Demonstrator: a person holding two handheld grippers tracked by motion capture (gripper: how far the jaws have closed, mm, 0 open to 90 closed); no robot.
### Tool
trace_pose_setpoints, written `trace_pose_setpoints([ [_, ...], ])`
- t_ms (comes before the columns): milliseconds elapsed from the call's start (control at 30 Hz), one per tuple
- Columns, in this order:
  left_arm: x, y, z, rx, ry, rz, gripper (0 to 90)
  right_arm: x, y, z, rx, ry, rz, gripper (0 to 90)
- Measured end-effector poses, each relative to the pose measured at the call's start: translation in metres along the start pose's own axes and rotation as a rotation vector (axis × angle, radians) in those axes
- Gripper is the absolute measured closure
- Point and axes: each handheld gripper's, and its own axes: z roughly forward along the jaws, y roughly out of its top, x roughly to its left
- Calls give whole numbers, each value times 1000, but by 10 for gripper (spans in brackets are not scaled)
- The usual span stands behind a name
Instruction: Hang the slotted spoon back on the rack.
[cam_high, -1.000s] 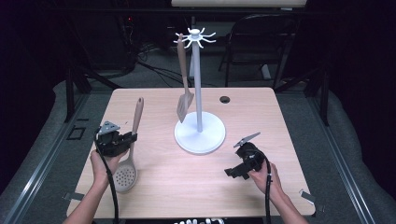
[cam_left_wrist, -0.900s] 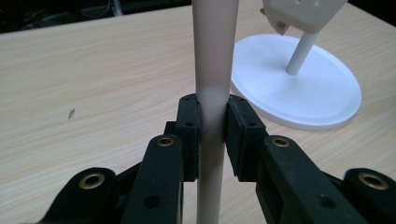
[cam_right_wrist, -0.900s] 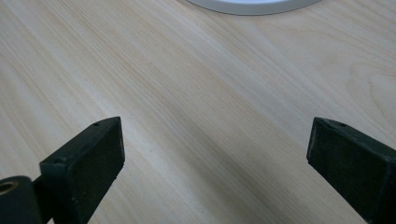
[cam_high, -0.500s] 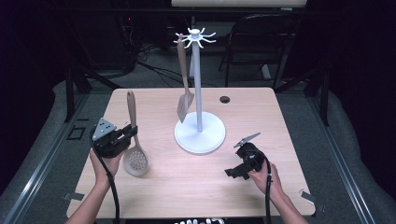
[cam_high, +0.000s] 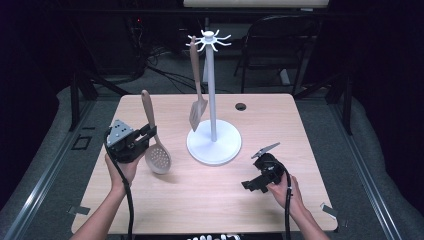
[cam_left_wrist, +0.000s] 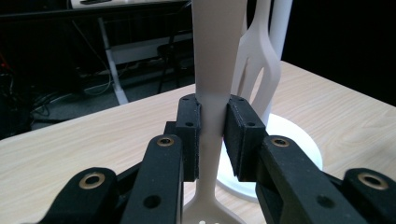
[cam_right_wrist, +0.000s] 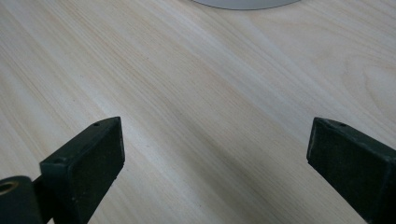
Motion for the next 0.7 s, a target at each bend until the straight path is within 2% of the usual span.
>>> trace_pose_setpoints([
  [133, -3, 4, 5, 0, -12, 8, 764, -1, 0, 0, 13, -4, -9, 38],
  [700, -22, 25, 29, 16, -72, 50, 763, -1, -1, 0, 4, -6, 1, 38],
])
